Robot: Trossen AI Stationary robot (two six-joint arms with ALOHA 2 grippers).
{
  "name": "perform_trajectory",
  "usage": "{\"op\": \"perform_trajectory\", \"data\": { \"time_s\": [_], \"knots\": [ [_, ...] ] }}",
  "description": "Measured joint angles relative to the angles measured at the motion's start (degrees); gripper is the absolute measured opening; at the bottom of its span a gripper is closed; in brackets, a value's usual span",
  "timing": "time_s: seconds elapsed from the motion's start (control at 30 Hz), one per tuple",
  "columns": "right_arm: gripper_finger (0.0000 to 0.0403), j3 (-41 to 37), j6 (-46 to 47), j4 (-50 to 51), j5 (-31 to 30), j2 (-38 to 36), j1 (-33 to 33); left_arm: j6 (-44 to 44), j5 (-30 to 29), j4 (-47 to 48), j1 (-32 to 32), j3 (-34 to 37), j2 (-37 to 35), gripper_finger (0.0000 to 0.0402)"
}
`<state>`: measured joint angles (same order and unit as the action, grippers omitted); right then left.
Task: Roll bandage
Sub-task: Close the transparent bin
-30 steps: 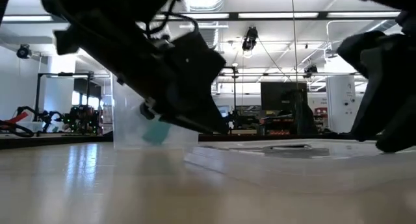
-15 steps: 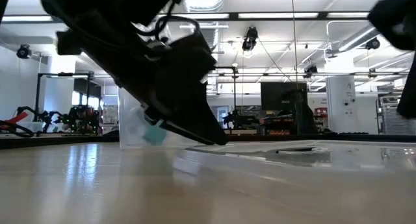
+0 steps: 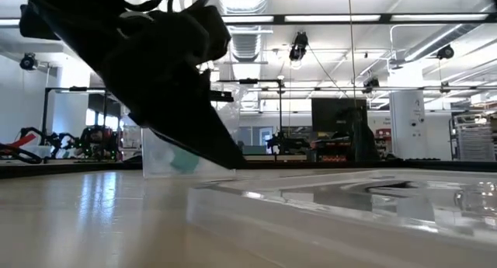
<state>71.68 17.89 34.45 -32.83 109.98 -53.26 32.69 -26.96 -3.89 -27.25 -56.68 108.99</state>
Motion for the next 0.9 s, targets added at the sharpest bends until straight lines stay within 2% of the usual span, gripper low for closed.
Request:
{"op": "perform_trajectory", "data": {
  "time_s": [0.33,0.5,0.6,0.9],
  "knots": [
    [0.0176,-0.4,4.9,-1.1,2.2,3.9,-3.2,1.2,-1.9,-4.0,0.1,0.0,5.1,0.0169],
    [0.0176,0.3,2.2,-0.8,-0.1,6.1,-3.2,1.2,-2.4,-7.8,-0.1,-0.3,7.5,0.0174],
    [0.0176,0.1,0.0,-0.7,-6.3,6.6,-2.3,0.8,-2.1,-8.0,-0.1,-0.3,7.7,0.0172],
    [0.0175,2.0,-9.9,0.2,-10.1,5.7,0.4,0.3,-1.3,-6.6,-0.1,-0.2,7.7,0.0154]
  ]
}}
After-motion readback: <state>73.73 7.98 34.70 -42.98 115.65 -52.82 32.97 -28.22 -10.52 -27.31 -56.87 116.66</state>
